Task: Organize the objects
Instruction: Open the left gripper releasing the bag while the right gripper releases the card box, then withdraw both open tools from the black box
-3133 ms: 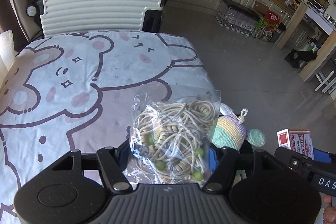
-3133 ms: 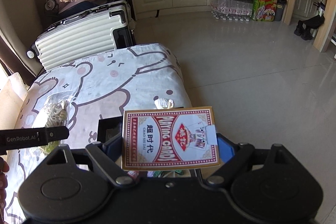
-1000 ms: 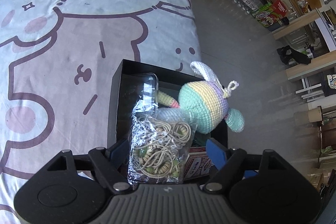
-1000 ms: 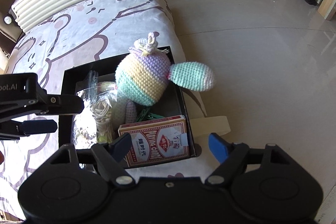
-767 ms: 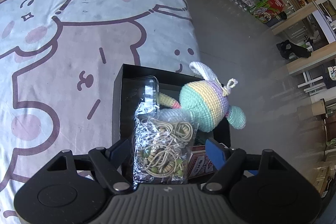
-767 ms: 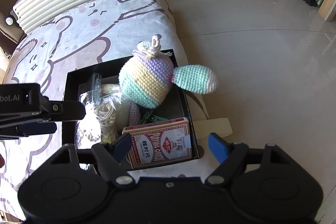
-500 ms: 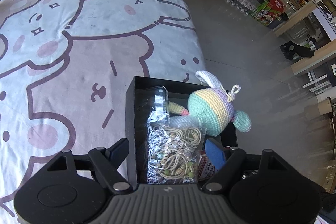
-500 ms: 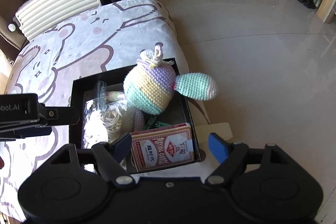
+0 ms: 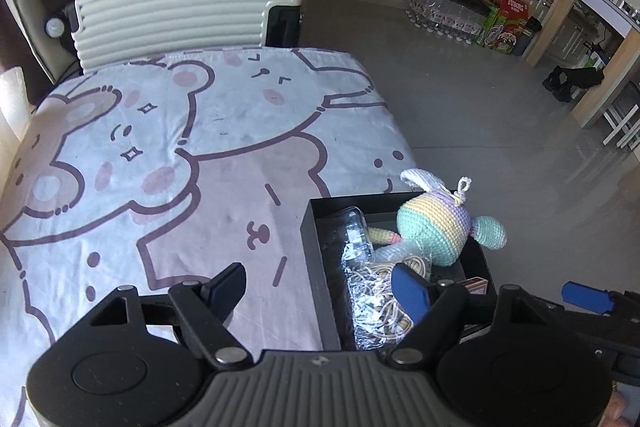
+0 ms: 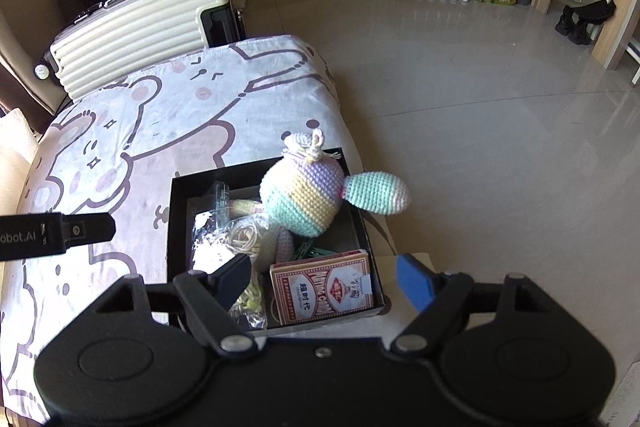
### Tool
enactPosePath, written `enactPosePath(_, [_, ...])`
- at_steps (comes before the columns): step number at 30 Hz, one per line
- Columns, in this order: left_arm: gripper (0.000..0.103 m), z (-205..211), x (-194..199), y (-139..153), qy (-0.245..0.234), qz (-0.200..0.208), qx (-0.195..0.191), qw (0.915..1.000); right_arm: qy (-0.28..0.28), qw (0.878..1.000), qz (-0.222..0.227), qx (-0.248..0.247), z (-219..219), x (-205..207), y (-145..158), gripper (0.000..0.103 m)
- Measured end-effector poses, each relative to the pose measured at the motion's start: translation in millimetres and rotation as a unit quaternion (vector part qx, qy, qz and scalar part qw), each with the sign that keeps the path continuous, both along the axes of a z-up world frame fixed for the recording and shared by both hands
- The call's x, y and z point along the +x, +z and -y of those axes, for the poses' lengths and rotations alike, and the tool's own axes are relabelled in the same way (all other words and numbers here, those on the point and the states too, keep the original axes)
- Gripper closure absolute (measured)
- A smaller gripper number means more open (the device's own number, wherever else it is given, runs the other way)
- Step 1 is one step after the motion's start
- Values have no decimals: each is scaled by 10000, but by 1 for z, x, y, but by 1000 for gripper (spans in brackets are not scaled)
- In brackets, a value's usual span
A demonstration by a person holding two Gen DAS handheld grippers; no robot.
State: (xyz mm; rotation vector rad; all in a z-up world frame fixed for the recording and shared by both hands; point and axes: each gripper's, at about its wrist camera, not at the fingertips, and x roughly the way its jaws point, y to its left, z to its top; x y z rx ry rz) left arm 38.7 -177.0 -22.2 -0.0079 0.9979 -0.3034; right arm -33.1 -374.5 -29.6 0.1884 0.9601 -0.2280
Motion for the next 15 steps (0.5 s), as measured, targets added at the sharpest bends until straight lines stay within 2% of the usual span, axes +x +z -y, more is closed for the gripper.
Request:
enactPosePath(9, [22,-19,-29,21,-50,372,244,9990,-67,9989,273,-374,-14,-19,23,22])
enactPosePath(15, [21,-30,-44,26,-41,463,371,9982,-19,9980,327,-532,-21,-28,36,21])
